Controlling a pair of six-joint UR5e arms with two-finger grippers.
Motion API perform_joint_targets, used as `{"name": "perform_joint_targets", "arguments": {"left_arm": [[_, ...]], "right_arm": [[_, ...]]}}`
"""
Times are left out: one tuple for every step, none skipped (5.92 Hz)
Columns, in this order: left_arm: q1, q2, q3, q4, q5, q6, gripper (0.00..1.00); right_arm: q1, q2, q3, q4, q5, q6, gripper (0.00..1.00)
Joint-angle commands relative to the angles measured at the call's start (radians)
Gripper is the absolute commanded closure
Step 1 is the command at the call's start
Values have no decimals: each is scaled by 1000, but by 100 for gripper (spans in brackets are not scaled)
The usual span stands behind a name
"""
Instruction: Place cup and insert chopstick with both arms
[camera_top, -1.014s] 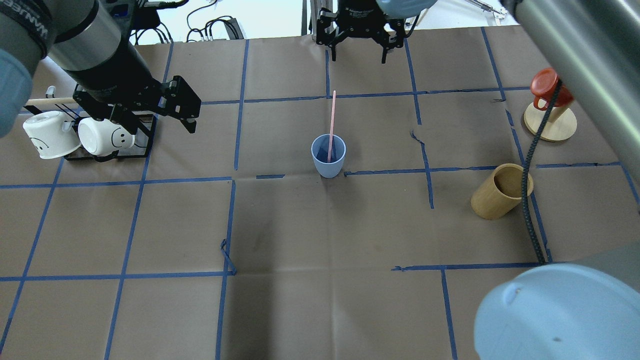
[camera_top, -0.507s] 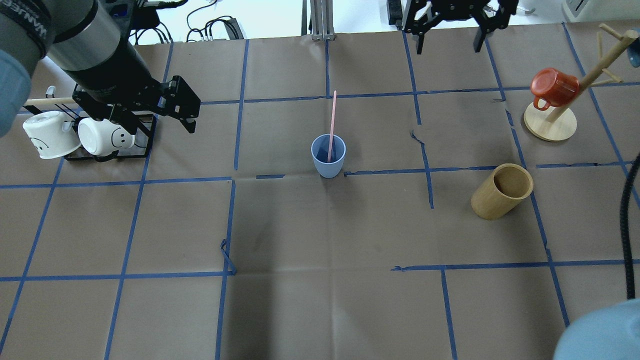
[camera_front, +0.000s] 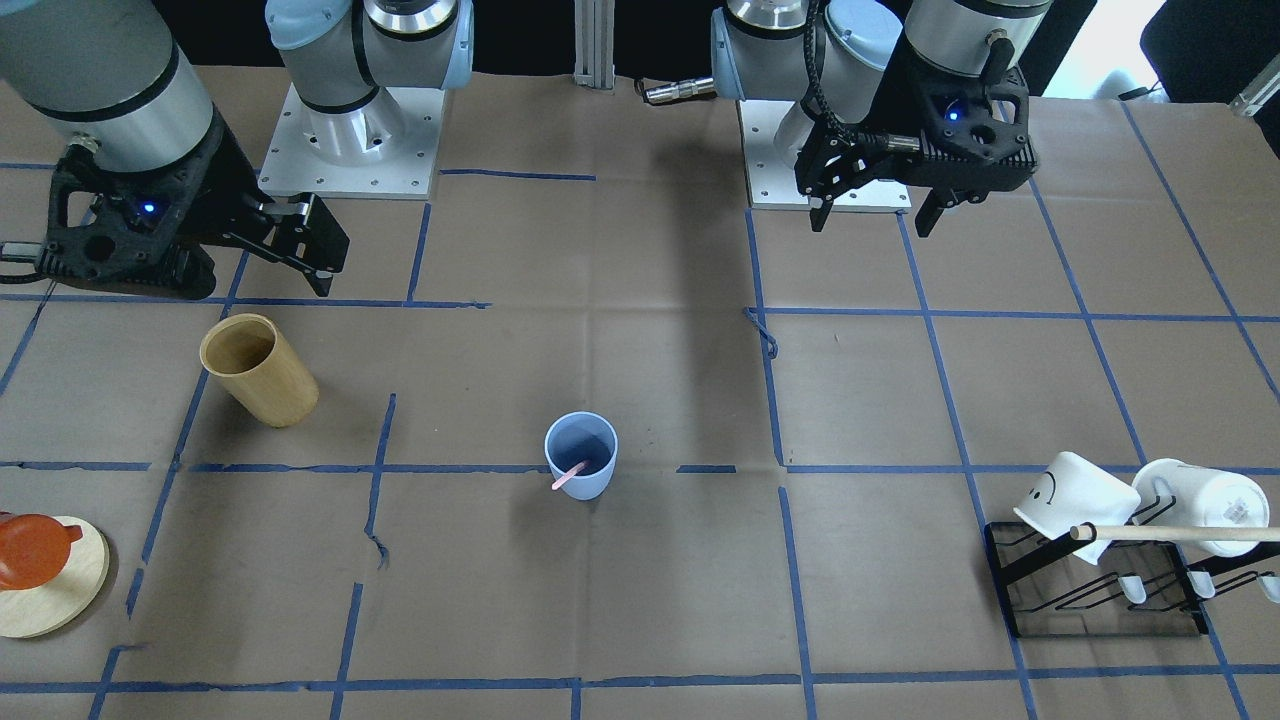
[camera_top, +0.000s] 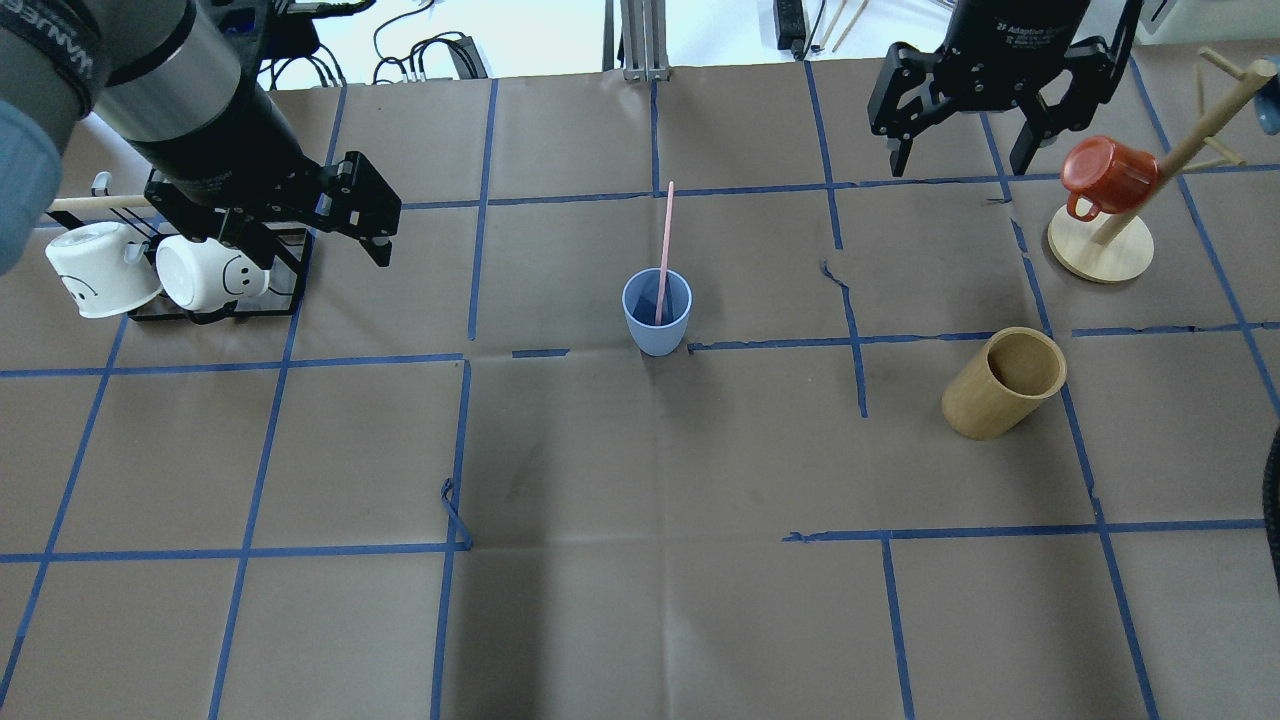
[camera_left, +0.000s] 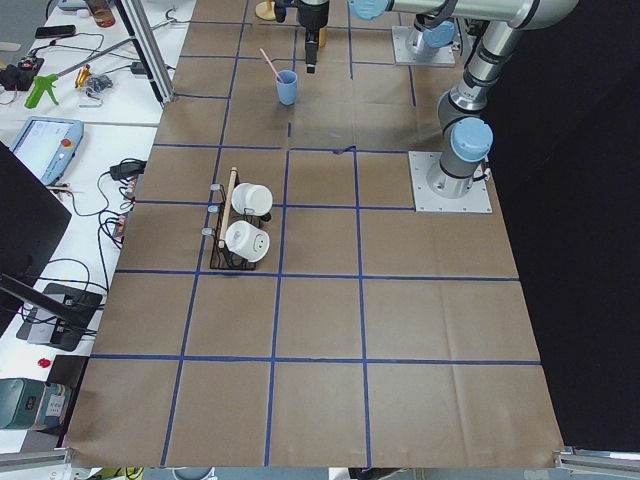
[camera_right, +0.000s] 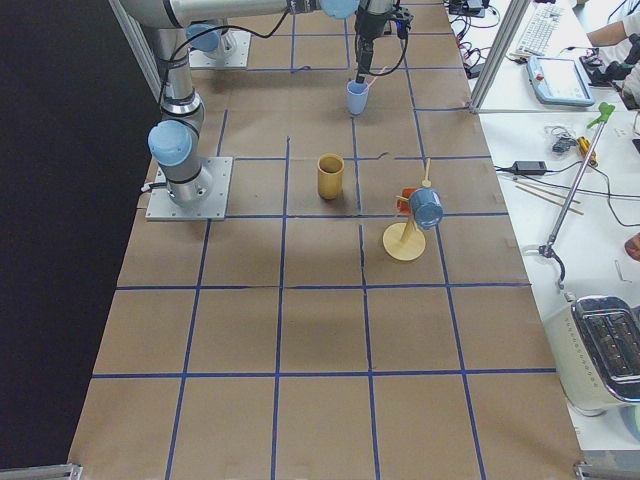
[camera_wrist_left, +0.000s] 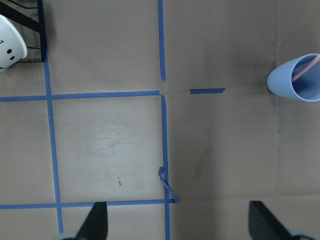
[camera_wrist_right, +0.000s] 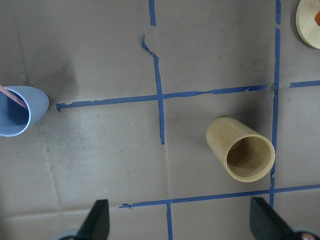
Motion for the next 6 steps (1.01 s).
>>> {"name": "perform_joint_targets", "arguments": {"left_arm": [[1,0,0,0,0,0,2],[1,0,0,1,0,0,2],[-1,0,0,1,0,0,2],[1,0,0,1,0,0,2],[-1,0,0,1,-2,0,2],[1,-2,0,1,-2,0,2]], "right_arm": [[7,-28,55,-44,0,9,0],[8,-26,55,-44,0,9,0],[8,-26,61,-47,2,7,0],[8,-26,65,-50,2,7,0],[8,-26,65,-50,2,6,0],[8,-26,65,-50,2,6,0]]}}
